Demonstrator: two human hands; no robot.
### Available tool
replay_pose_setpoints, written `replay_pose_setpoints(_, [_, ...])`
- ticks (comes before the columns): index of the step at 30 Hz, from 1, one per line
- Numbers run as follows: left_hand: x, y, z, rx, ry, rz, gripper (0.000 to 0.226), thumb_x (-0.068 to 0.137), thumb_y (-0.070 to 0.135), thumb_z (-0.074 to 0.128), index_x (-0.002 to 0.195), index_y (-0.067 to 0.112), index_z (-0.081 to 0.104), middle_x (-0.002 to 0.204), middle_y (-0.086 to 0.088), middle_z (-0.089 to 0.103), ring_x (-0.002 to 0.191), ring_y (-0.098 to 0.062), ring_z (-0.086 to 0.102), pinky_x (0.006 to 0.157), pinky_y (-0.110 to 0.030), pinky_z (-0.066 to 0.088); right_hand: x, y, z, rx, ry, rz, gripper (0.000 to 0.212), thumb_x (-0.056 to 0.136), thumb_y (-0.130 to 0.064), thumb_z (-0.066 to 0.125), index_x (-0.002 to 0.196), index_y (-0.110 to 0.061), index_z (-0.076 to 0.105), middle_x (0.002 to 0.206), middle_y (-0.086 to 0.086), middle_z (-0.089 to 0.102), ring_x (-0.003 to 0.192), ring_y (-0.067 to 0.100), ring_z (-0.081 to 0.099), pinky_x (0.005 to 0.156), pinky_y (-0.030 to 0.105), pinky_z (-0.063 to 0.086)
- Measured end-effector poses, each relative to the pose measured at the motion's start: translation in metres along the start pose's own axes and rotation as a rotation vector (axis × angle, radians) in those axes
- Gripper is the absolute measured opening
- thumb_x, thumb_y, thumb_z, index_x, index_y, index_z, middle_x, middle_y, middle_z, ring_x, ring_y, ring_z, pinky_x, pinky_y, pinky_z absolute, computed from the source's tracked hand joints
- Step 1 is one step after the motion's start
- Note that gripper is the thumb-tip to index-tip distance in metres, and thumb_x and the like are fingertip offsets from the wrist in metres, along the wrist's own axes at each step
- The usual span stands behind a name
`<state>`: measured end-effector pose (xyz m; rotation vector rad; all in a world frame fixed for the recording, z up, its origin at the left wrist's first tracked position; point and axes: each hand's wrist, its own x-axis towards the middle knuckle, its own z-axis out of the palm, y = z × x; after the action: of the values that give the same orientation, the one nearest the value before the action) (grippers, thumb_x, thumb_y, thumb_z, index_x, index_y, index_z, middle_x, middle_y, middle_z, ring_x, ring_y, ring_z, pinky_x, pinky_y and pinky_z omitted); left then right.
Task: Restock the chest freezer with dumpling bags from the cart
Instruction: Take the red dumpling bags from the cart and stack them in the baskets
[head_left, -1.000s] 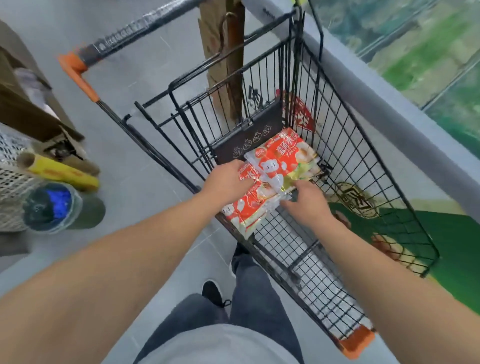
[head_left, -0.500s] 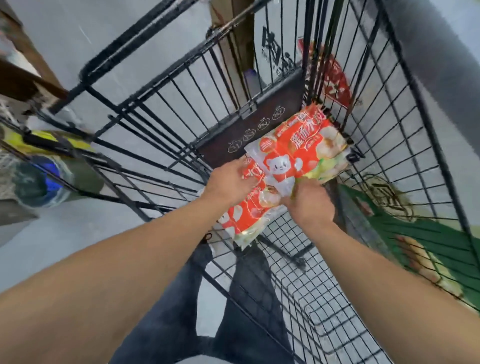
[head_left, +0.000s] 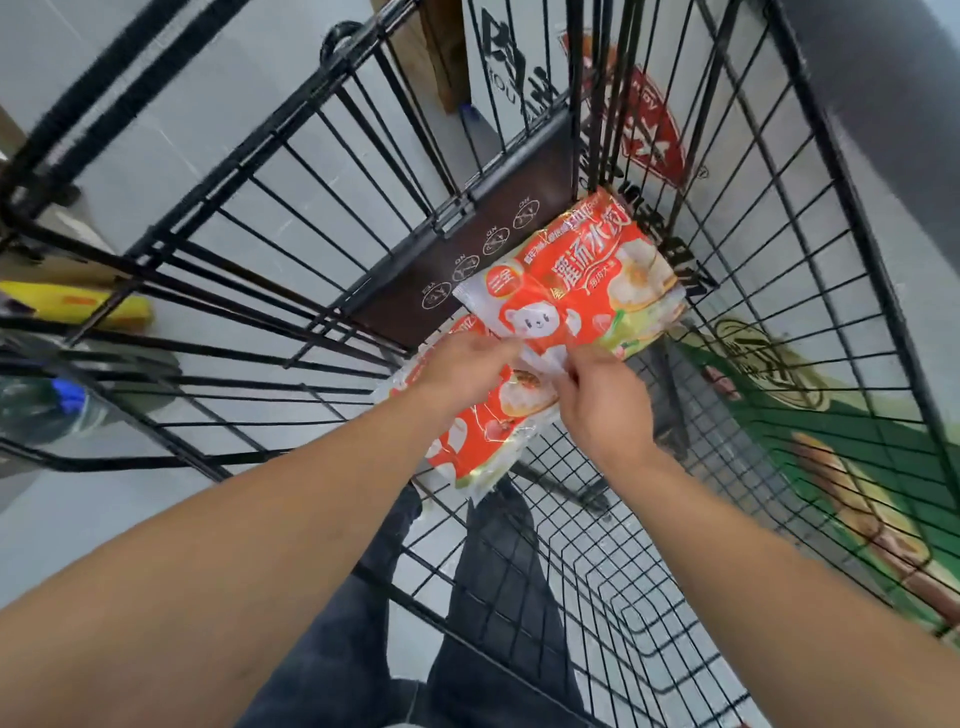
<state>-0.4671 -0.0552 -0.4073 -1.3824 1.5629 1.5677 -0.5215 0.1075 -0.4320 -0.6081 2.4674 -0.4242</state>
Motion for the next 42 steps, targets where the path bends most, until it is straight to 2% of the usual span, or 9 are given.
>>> replay_pose_setpoints(3, [0.004, 0.007, 0.006, -0.351, -0.058, -0.115, 0.017, 0.093, 0.033, 0.068, 0.098, 0.019, 0.061, 0.112, -0.013, 0.068, 0.108, -0.030, 0.066, 0.090, -0.046, 0.058, -0.019, -0.011, -0.002, 0.123, 0.010, -0.137, 0.019, 0.096, -0.024, 0.059, 0.085, -0.009, 0.058, 0.079, 0.000, 0.054, 0.067, 0.025, 0.054, 0.056, 0.032, 0.036])
replay_pose_setpoints(6, [0.013, 0.005, 0.004, -0.389, 0.026, -0.092, 0.020, 0.090, 0.012, 0.067, 0.109, 0.006, 0.064, 0.114, -0.023, 0.069, 0.098, -0.033, 0.071, 0.084, -0.049, 0.057, -0.022, -0.011, -0.003, 0.207, 0.003, -0.176, 0.030, 0.094, -0.037, 0.051, 0.084, -0.012, 0.063, 0.078, -0.003, 0.059, 0.072, 0.016, 0.051, 0.062, 0.032, 0.040])
replay_pose_setpoints(11, [0.025, -0.004, -0.018, -0.117, 0.070, -0.106, 0.013, 0.087, 0.010, 0.070, 0.099, 0.015, 0.069, 0.101, -0.008, 0.075, 0.090, -0.026, 0.073, 0.081, -0.051, 0.060, 0.033, 0.025, -0.016, 0.230, 0.144, 0.189, 0.038, 0.096, -0.035, 0.045, 0.116, -0.007, 0.059, 0.112, 0.013, 0.063, 0.105, 0.029, 0.058, 0.094, 0.039, 0.048])
replay_pose_setpoints(16, [0.033, -0.006, -0.030, 0.057, 0.109, -0.095, 0.019, 0.086, 0.014, 0.072, 0.105, 0.018, 0.071, 0.102, -0.004, 0.074, 0.091, -0.025, 0.072, 0.083, -0.047, 0.061, 0.074, 0.036, -0.020, 0.467, -0.107, 0.575, 0.047, 0.098, -0.037, 0.046, 0.139, -0.012, 0.049, 0.137, 0.015, 0.056, 0.125, 0.036, 0.052, 0.105, 0.039, 0.038])
replay_pose_setpoints(20, [0.035, -0.008, -0.029, 0.160, 0.187, -0.024, 0.020, 0.086, 0.019, 0.072, 0.106, 0.014, 0.073, 0.105, -0.006, 0.074, 0.097, -0.025, 0.071, 0.091, -0.043, 0.057, 0.065, 0.035, -0.029, 0.779, -0.023, 0.775, 0.034, 0.085, -0.044, 0.064, 0.109, -0.019, 0.061, 0.120, 0.005, 0.067, 0.107, 0.025, 0.062, 0.100, 0.040, 0.049])
replay_pose_setpoints(23, [0.031, -0.010, -0.025, 0.197, 0.261, 0.017, 0.019, 0.090, 0.022, 0.064, 0.105, 0.013, 0.074, 0.105, -0.009, 0.074, 0.097, -0.028, 0.070, 0.090, -0.042, 0.057, 0.051, 0.049, -0.029, 1.022, -0.040, 0.910, 0.045, 0.077, -0.050, 0.062, 0.101, -0.012, 0.069, 0.102, 0.004, 0.076, 0.094, 0.026, 0.072, 0.092, 0.046, 0.057])
replay_pose_setpoints(29, [0.010, -0.006, -0.022, 0.124, 0.265, 0.080, 0.030, 0.097, 0.032, 0.054, 0.098, 0.008, 0.072, 0.099, -0.015, 0.073, 0.094, -0.032, 0.070, 0.087, -0.046, 0.057, -0.001, 0.048, -0.028, 1.189, 0.133, 0.927, 0.013, 0.094, -0.009, 0.060, 0.084, -0.007, 0.069, 0.087, 0.010, 0.076, 0.082, 0.028, 0.074, 0.067, 0.039, 0.062])
replay_pose_setpoints(33, [-0.015, 0.001, -0.024, 0.130, 0.214, 0.165, 0.034, 0.089, 0.042, 0.055, 0.092, 0.013, 0.072, 0.093, -0.010, 0.075, 0.088, -0.029, 0.072, 0.085, -0.048, 0.058, -0.037, 0.042, -0.036, 1.198, 0.304, 0.945, 0.019, 0.095, -0.011, 0.060, 0.079, -0.014, 0.070, 0.089, 0.007, 0.077, 0.090, 0.029, 0.074, 0.080, 0.049, 0.061])
replay_pose_setpoints(42, [-0.114, 0.018, -0.032, 0.196, 0.063, 0.473, 0.029, 0.092, 0.040, 0.057, 0.079, 0.016, 0.068, 0.089, -0.009, 0.076, 0.088, -0.030, 0.073, 0.083, -0.047, 0.059, -0.169, -0.004, -0.083, 1.321, 0.696, 0.802, 0.016, 0.094, -0.014, 0.061, 0.081, -0.013, 0.070, 0.090, 0.008, 0.077, 0.093, 0.031, 0.074, 0.081, 0.047, 0.061])
